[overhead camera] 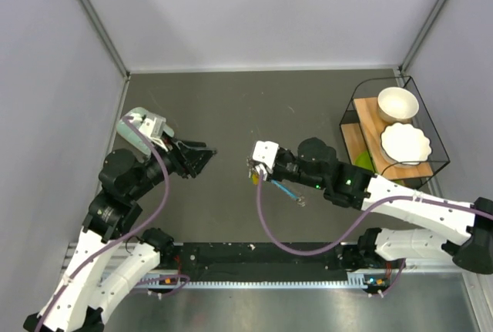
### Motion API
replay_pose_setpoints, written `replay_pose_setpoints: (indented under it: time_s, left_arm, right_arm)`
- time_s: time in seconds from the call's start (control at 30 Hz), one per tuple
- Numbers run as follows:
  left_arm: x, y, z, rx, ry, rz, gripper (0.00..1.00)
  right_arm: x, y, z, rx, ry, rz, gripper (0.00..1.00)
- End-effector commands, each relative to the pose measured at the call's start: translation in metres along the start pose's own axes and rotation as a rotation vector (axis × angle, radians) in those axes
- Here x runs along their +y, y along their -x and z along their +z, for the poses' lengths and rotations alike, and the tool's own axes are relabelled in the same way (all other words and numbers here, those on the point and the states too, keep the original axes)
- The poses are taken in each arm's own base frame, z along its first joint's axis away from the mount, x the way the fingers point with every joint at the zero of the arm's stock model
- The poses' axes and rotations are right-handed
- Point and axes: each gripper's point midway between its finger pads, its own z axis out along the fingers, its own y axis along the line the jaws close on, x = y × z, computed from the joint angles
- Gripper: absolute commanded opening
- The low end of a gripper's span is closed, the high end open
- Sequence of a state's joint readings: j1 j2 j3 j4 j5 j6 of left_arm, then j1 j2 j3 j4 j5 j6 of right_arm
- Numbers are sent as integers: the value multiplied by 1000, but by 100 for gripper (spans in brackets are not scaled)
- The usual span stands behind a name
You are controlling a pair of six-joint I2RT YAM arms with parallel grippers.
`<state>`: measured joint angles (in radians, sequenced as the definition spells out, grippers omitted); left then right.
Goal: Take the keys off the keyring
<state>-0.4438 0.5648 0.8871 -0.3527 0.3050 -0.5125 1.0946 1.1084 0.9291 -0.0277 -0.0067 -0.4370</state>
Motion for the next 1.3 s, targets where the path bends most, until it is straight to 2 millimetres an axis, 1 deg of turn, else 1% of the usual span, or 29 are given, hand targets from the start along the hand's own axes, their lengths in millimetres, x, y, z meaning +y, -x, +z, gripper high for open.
replay_pose_setpoints:
  time_s: [0.0, 0.03, 0.13, 0.2, 0.23, 0.27, 0.37, 0.43, 0.57, 0.63, 0.67, 0.7, 0.8, 0.83, 0.97, 1.03, 1.1, 1.27]
  left_arm:
    - [-24, 5, -3, 10, -164, 239, 56]
    - [-32, 1, -4, 34, -220, 259, 56]
    - [-40, -9, -2, 84, -308, 316, 56]
    - [-52, -19, -8, 123, -414, 355, 55]
    - [-56, -25, -10, 132, -460, 372, 55]
    - [-63, -31, -15, 141, -527, 391, 55]
    - [-79, -40, -26, 123, -663, 446, 55]
    - [-85, -39, -26, 98, -699, 435, 55]
    - [-88, -38, -22, 101, -721, 403, 55]
    - [-88, -41, -18, 112, -721, 375, 54]
    - [-91, -38, -17, 96, -733, 383, 54]
    - [-93, -40, -15, 105, -741, 374, 54]
    - [-99, -39, -12, 109, -753, 366, 52]
    - [-100, -36, -11, 98, -744, 367, 51]
    - [-102, -33, -8, 88, -718, 345, 48]
    - [-101, -34, -7, 89, -705, 333, 43]
    - [-103, -33, -8, 80, -697, 327, 41]
    - [-106, -29, -9, 46, -679, 346, 41]
  right_arm:
    - [-5, 55, -23, -145, 74, -111, 0]
    - [-3, 58, -25, -160, 86, -127, 0]
    - [4, 68, -36, -219, 133, -197, 0]
    - [4, 78, -43, -251, 140, -214, 0]
    - [5, 78, -45, -249, 152, -219, 0]
    - [3, 84, -48, -259, 152, -228, 0]
    - [6, 92, -52, -278, 183, -246, 0]
    - [9, 96, -54, -293, 202, -248, 0]
    - [13, 104, -58, -324, 230, -236, 0]
    - [16, 106, -58, -334, 244, -230, 0]
    - [17, 106, -58, -334, 246, -223, 0]
    - [16, 107, -58, -339, 244, -221, 0]
    - [13, 103, -54, -326, 223, -202, 0]
    - [13, 105, -53, -332, 218, -201, 0]
    - [9, 105, -51, -337, 192, -181, 0]
    - [7, 105, -50, -337, 181, -166, 0]
    - [5, 108, -51, -340, 170, -147, 0]
    - [3, 111, -52, -342, 162, -114, 0]
